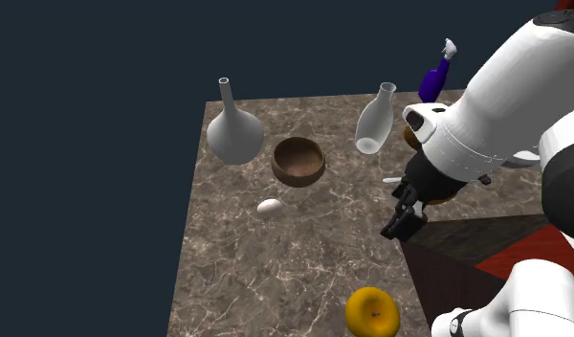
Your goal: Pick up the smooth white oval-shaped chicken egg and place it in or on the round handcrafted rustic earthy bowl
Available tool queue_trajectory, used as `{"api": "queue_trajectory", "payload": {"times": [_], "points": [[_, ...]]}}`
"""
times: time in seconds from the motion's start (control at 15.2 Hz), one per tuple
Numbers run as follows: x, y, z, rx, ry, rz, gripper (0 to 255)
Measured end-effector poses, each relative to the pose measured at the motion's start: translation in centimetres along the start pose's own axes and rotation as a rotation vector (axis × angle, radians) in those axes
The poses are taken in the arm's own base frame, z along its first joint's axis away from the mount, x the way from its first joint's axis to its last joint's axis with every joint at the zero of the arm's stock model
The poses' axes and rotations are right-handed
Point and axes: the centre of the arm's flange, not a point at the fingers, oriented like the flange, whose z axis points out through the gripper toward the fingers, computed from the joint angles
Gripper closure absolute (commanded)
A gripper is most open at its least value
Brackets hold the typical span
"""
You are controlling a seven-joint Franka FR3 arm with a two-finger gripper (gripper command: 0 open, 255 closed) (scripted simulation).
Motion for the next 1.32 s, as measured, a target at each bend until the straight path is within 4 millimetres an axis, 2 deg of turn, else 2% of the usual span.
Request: {"api": "queue_trajectory", "payload": {"times": [0.13, 0.46, 0.66, 0.86, 0.92, 1.06, 1.32], "points": [[0.5, 0.1, 0.4, 0.001, 0.000, 0.000, 0], [4.2, 1.5, 4.5, 0.009, 0.001, -0.001, 0], [6.8, 2.0, 7.7, 0.015, 0.002, -0.001, 0], [9.0, 2.1, 9.9, 0.021, 0.005, -0.002, 0], [9.7, 2.4, 11.5, 0.023, 0.003, -0.002, 0], [12.1, 3.4, 13.5, 0.026, 0.006, -0.002, 0], [15.6, 4.5, 17.4, 0.032, 0.009, -0.003, 0]]}}
